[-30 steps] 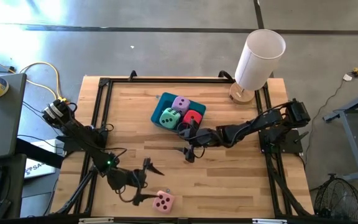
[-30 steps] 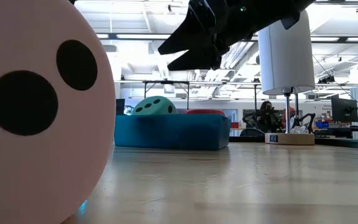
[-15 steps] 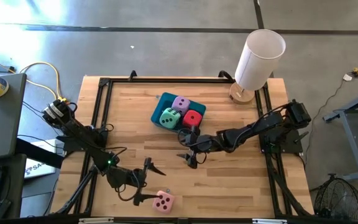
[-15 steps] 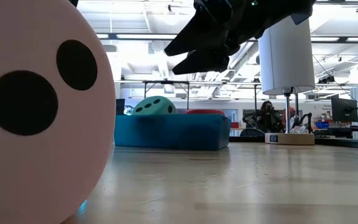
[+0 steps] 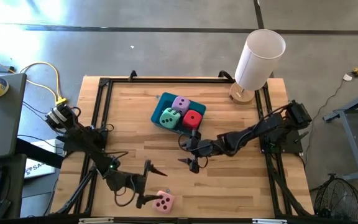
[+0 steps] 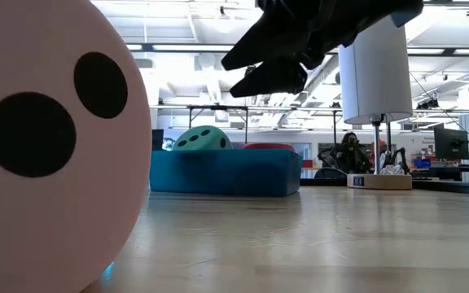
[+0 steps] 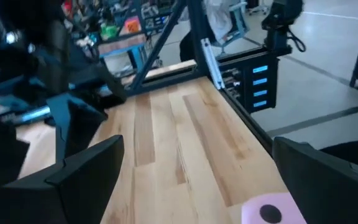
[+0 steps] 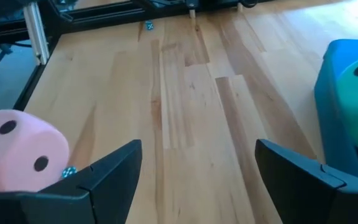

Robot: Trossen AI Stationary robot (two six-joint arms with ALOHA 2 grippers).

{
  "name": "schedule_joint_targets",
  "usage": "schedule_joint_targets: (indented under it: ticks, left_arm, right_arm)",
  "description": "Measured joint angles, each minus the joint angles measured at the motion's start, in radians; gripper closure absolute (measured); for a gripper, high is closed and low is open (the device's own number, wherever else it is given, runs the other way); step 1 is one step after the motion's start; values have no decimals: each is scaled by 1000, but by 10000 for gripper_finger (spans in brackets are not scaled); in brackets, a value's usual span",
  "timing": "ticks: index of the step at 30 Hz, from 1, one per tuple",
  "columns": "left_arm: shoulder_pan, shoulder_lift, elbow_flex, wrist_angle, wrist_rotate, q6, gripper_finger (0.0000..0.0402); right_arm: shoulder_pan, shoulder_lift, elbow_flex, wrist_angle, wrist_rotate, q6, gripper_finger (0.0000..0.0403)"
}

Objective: Pick & Place Dice
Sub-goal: Put the large pink dice into the blue bin

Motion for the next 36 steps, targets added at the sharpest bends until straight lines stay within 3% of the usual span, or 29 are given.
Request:
schedule_joint_targets:
  ticks: [8, 25, 28, 32, 36]
  left_arm:
    - [-14, 0, 0, 58, 39, 135, 2]
    - [-66, 0, 56, 87, 41, 182, 2]
    - [-75, -1, 113, -12, 17, 138, 2]
    - [-96, -1, 236, -319, -14, 94, 2]
    - [-120, -1, 323, -406, -24, -33, 2]
  right_arm:
    - [20, 0, 0, 0, 49, -1, 98]
    - [58, 0, 0, 1, 83, 49, 98]
    - [82, 0, 0, 1, 103, 55, 98]
    - [128, 0, 0, 21, 137, 55, 98]
    - [164, 0, 0, 49, 172, 55, 98]
